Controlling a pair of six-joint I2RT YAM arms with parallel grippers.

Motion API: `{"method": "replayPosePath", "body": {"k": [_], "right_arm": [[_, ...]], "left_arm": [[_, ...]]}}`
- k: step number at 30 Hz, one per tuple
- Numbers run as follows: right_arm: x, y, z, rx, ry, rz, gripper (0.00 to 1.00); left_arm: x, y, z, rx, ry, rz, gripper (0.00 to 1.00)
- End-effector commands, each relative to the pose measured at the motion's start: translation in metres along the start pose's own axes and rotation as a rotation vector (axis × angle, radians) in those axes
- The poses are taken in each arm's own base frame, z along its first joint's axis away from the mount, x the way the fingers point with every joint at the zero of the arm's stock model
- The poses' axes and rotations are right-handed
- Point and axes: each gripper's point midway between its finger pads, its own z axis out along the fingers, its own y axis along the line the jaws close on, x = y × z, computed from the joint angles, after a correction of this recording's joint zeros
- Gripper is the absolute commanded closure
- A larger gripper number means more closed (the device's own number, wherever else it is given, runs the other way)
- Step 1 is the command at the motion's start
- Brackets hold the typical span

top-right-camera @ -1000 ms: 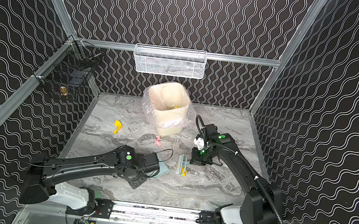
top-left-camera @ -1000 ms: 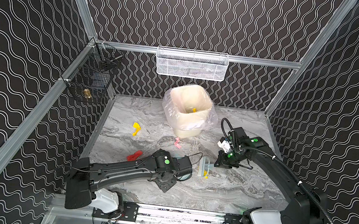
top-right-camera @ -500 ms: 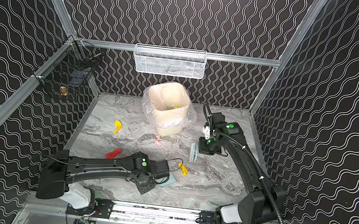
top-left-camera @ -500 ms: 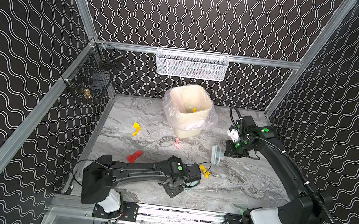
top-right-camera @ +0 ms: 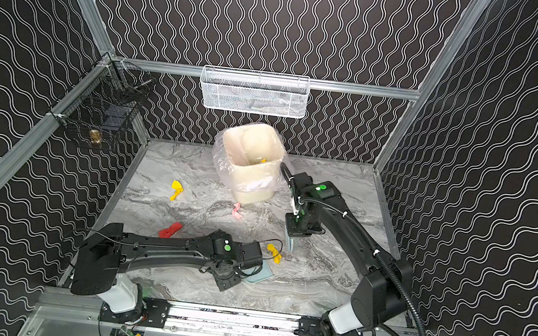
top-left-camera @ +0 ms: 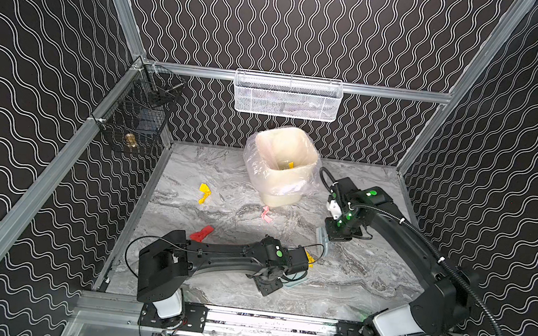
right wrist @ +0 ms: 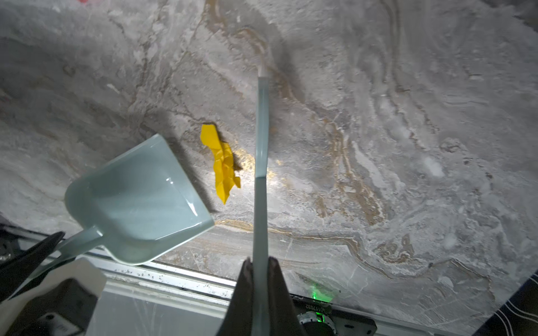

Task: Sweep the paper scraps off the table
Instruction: 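Sweep the yellow scrap into the dustpan with the right gripper's brush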

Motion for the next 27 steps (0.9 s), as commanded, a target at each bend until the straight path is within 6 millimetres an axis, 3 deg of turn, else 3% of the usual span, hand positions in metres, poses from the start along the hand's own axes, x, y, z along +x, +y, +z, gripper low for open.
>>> {"method": "replayPosePath", "body": {"k": [1,13,23,27], "right_arm": [[0.005,0.000,0.000,0.035,0.024,-0.004,1.00],[0.014,0.025,0.005,0.001,0.053,-0.067,1.00],[0.032,0.096,-0.007,-0.195,0.062,-0.159,1.00],[0.041,0.110,-0.012,-0.262,0.076,-0.168,1.00]], "left_arm": [[0.001,-0.002,0.005,0.009,0.008,-0.005,1.00],[0.004,-0.002,0.016,0.015,0.048,-0.021,1.00],[0.001,0.001,0.020,0.004,0.033,-0.031,1.00],[-0.001,0.002,0.020,-0.004,0.015,-0.034,1.00]]}}
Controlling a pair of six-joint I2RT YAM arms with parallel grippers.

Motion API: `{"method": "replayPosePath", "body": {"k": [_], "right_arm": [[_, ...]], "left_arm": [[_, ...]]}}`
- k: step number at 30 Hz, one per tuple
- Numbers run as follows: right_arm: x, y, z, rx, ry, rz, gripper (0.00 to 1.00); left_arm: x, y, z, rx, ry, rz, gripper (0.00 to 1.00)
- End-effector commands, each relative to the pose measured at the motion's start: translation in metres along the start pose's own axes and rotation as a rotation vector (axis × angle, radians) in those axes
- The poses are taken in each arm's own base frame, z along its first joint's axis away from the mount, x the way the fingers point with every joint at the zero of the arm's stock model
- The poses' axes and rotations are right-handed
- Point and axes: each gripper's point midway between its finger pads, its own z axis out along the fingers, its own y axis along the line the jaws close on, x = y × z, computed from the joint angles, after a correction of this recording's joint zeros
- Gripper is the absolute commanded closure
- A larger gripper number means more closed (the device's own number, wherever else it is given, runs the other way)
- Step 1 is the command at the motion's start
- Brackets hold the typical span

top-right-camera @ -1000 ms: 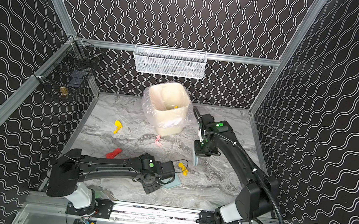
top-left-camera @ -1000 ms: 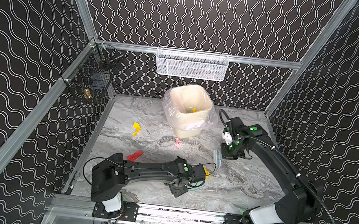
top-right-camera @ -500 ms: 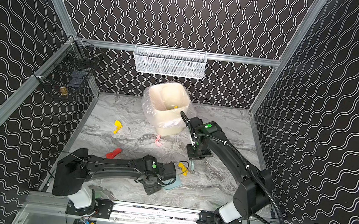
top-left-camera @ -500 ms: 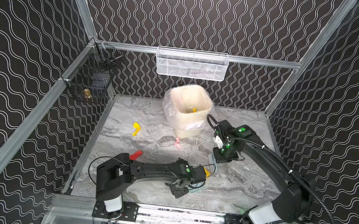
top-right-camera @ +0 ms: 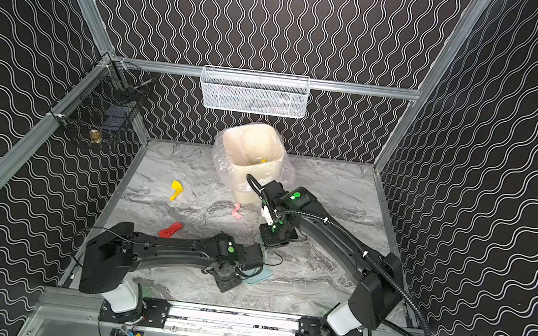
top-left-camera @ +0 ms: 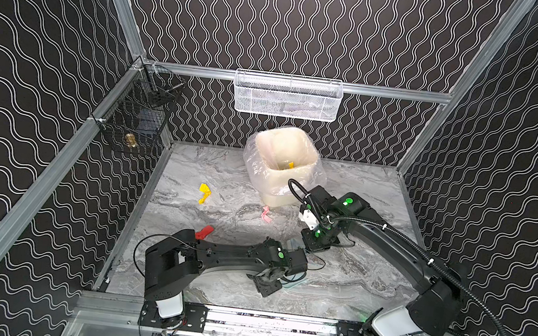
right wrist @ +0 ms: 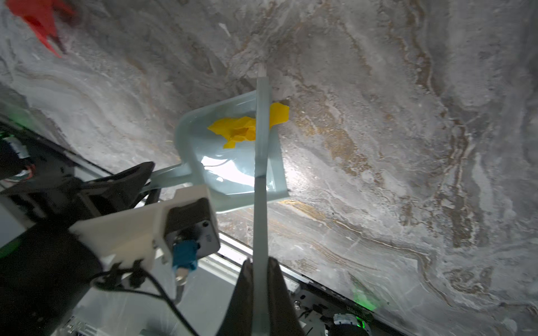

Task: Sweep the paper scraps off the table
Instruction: 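Sweep the yellow scrap into the dustpan with the right gripper's brush, then lift the dustpan toward the bin with the left gripper while the right draws back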

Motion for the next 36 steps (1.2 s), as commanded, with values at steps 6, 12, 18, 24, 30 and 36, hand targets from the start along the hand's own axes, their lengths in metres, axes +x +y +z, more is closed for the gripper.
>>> {"method": "replayPosePath", "body": {"k": [6,12,18,24,30,36], "right_arm": [[0.015,-0.004,-0.014,-0.023,0.000,0.041,1.00],[0.010,-0.039,-0.037,-0.025,-0.076,0.129,1.00],[-0.004,-0.068,-0.054,-0.122,-0.212,0.245,1.00],[-0.008,-0.088,-0.058,-0.192,-0.274,0.321,1.00],[-0.011,-0.098,-0.057,-0.233,-0.293,0.352,1.00],[-0.017,-0.108,-0.061,-0.255,-0.313,0.368,1.00]], "left_arm": [[-0.004,0.005,0.000,-0.022,-0.043,-0.025,1.00],[-0.004,0.008,-0.003,-0.032,-0.064,-0.040,1.00],[-0.007,0.020,-0.026,-0.067,-0.151,-0.081,1.00],[0.000,0.039,-0.059,-0.121,-0.219,-0.124,1.00],[0.014,0.061,-0.104,-0.184,-0.269,-0.175,1.00],[0.026,0.082,-0.153,-0.230,-0.310,-0.251,1.00]]}}
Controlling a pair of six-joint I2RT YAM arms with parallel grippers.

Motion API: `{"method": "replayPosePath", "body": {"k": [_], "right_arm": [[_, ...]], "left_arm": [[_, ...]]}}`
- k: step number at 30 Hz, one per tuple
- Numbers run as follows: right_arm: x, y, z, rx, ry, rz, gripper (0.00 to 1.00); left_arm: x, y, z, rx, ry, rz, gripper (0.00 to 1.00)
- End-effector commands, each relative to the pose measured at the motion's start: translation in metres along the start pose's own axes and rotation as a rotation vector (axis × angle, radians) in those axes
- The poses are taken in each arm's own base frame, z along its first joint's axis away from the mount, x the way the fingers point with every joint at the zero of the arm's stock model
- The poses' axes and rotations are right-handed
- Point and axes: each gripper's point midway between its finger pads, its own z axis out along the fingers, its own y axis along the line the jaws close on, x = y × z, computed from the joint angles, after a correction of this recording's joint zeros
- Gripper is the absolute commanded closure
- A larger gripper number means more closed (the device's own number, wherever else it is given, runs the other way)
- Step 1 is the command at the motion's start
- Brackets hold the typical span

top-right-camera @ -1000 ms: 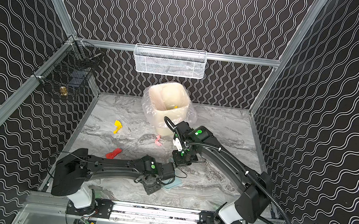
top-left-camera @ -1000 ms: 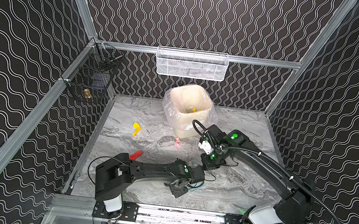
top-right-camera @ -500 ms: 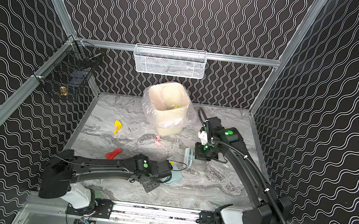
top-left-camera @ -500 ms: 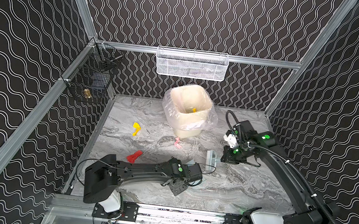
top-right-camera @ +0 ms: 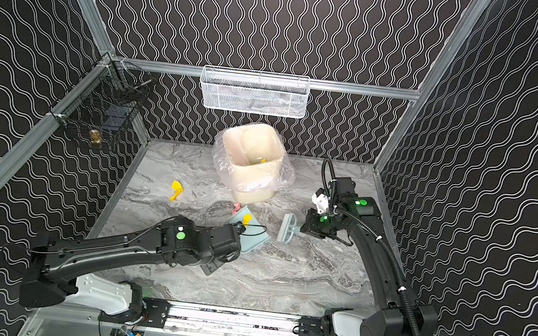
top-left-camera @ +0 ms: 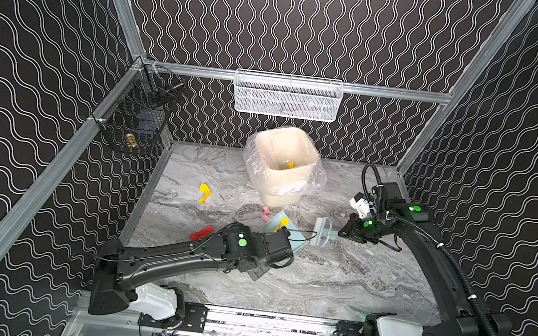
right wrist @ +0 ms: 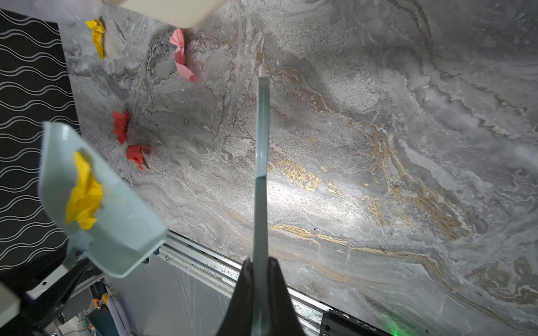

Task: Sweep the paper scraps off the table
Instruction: 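Lift the dustpan toward the bin with the left gripper while the right draws back, then tip the dustpan over the bagged bin with the left gripper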

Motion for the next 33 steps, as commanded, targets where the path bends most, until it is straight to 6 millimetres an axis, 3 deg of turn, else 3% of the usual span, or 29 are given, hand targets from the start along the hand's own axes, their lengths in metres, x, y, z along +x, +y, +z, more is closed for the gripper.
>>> {"method": "replayPosePath", "body": {"k": [1,7,14,22,33], "right_arm": [[-0.006,0.004,-0.001,-0.039,-0.013,-0.023,1.00],[-0.010,0.001,-0.004,-0.067,-0.020,-0.010,1.00],[-0.009,-0.001,-0.006,-0.083,-0.030,0.008,1.00],[0.001,-0.001,-0.007,-0.100,-0.036,0.037,1.00],[0.013,-0.003,-0.004,-0.117,-0.036,0.068,1.00]], "left_arm": [[0.007,0.027,-0.023,-0.081,0.021,-0.048,1.00],[-0.003,0.070,-0.063,-0.085,0.004,-0.160,1.00],[-0.019,0.119,-0.083,-0.085,-0.003,-0.192,1.00],[-0.049,0.173,-0.083,-0.067,-0.015,-0.226,1.00],[-0.086,0.221,-0.064,-0.182,0.011,-0.217,1.00]]}}
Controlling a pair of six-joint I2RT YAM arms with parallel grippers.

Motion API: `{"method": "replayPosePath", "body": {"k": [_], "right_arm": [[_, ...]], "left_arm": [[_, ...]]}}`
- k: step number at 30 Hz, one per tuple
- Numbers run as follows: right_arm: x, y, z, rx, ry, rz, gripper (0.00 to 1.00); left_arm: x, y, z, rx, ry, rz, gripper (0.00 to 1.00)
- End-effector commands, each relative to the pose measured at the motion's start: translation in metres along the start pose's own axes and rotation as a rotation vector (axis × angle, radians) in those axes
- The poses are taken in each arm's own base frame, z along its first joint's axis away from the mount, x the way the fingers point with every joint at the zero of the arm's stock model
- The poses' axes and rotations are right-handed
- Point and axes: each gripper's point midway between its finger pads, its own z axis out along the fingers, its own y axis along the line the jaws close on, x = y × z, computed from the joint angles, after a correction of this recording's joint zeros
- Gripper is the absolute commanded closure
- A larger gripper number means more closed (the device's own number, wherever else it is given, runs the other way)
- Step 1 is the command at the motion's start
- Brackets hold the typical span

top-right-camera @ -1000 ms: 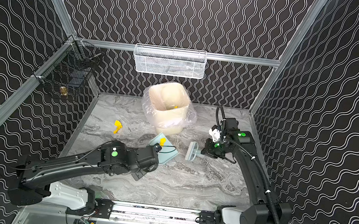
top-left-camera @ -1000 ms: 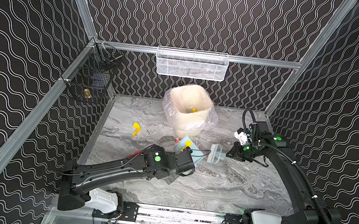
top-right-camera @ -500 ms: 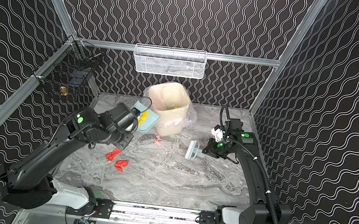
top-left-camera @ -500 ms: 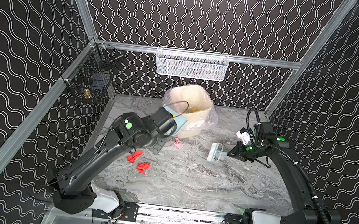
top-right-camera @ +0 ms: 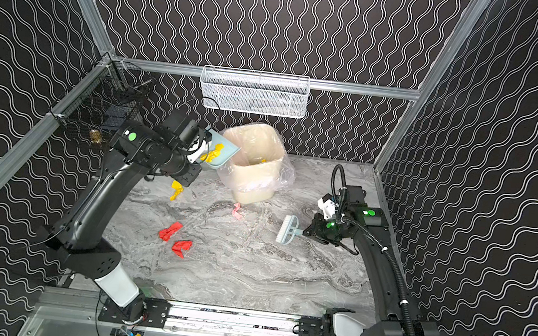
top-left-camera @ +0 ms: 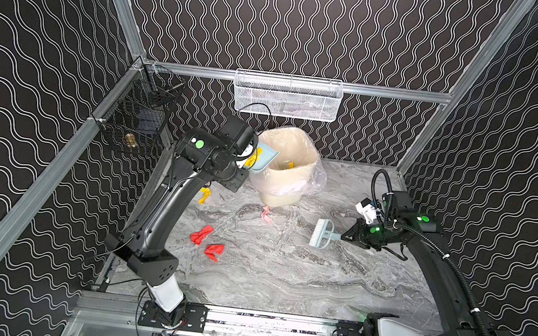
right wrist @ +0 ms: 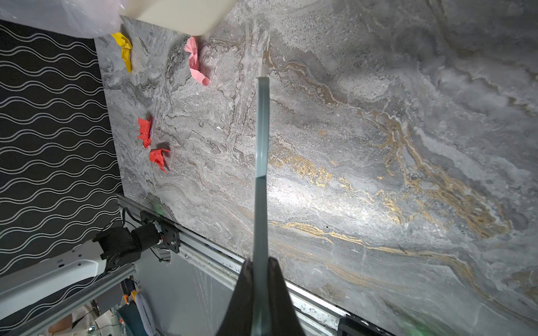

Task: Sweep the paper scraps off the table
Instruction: 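Tip the dustpan over the bagged bin with the left gripper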

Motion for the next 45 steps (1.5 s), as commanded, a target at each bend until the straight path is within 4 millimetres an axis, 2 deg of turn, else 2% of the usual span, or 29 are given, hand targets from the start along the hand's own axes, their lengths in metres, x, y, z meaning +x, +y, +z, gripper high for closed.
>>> {"method": "replayPosePath", "body": {"k": [1,6,14,23,27,37,45], "right_arm": [[0.001,0.004,0.001,-0.030,-0.005,0.002,1.00],[0.003,0.004,0.004,-0.040,-0.001,0.012,1.00],[0.009,0.002,0.005,-0.044,0.009,0.033,1.00],[0.019,0.000,0.007,-0.044,0.032,0.046,1.00],[0.020,0.000,0.007,-0.044,0.037,0.046,1.00],[0.024,0.001,0.008,-0.061,0.035,0.050,1.00],[0.021,0.002,0.007,-0.065,0.025,0.027,1.00]], "left_arm": [[-0.009,0.013,0.002,-0.073,0.005,0.037,1.00],[-0.024,0.024,0.009,-0.181,0.011,0.092,1.00],[-0.031,0.028,0.019,-0.346,0.064,0.217,1.00],[-0.054,0.019,0.018,-0.512,0.059,0.341,1.00],[-0.057,0.012,0.026,-0.574,0.094,0.406,1.00],[-0.071,0.007,0.009,-0.768,0.087,0.511,1.00],[-0.080,-0.007,0.014,-0.854,0.124,0.645,1.00]]}}
